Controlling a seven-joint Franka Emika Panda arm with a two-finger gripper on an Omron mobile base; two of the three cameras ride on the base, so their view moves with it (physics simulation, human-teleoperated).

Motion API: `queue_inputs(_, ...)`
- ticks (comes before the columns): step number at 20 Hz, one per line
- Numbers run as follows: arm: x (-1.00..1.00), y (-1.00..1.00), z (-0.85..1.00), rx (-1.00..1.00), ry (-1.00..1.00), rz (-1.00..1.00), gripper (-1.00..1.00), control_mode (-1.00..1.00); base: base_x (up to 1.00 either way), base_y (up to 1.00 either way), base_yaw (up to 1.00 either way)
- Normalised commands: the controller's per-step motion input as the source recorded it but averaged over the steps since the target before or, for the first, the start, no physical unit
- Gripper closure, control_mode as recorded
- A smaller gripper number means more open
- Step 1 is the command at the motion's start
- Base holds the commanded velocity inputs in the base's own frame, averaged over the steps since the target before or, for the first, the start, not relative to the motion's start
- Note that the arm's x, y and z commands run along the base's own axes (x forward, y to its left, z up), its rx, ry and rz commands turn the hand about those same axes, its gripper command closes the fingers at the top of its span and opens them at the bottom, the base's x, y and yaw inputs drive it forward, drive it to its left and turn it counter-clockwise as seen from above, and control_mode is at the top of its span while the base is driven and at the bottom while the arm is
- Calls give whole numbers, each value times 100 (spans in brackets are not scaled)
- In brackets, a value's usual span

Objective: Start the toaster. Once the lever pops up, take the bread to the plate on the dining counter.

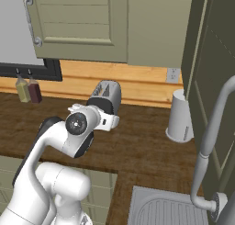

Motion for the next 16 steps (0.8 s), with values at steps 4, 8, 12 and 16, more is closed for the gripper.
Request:
queue_inputs(4, 0, 0, 0, 0, 0, 0, -100, -100, 0, 0, 0)
queue_inputs(8, 0, 0, 0, 0, 0, 0, -100, -100, 0, 0, 0)
queue_inputs(12, 0, 0, 0, 0, 0, 0, -100, -100, 0, 0, 0)
queue_inputs(16, 0, 0, 0, 0, 0, 0, -100, -100, 0, 0, 0)
